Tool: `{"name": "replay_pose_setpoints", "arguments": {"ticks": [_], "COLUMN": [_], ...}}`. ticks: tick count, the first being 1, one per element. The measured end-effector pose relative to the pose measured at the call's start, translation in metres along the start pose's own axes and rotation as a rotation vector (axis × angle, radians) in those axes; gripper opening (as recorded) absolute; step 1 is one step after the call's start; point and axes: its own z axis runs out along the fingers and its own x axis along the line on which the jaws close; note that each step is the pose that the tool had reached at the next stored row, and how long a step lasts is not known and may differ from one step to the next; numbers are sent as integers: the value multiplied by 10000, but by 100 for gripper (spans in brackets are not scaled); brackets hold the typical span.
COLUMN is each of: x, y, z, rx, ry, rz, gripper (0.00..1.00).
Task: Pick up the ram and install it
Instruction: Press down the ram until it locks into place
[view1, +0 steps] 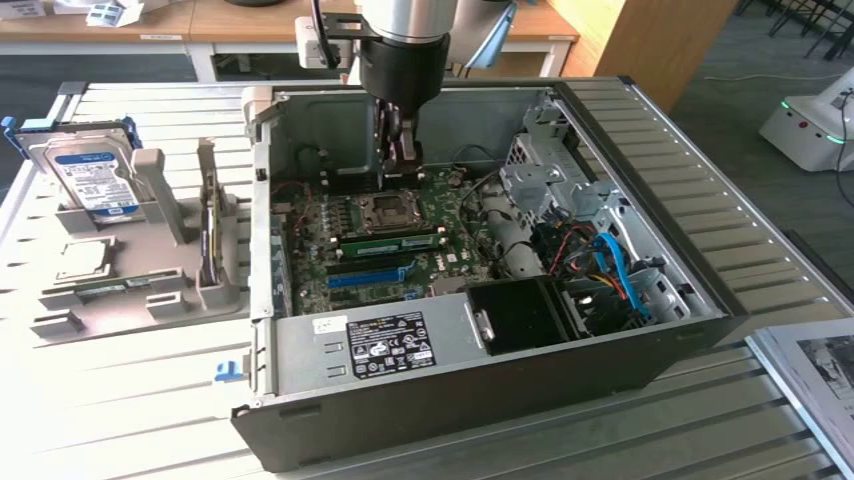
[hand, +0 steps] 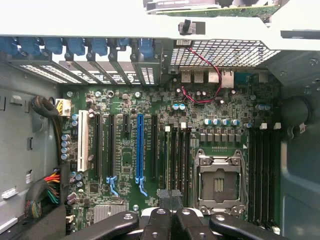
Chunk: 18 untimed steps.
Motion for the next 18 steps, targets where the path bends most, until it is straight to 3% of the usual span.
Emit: {"name": "replay_pose_setpoints", "arguments": {"ticks": [18], "x": [0], "y": [-23], "z": [-40], "rx": [-2], "ry": [1], "rz": [0], "gripper": [10]}}
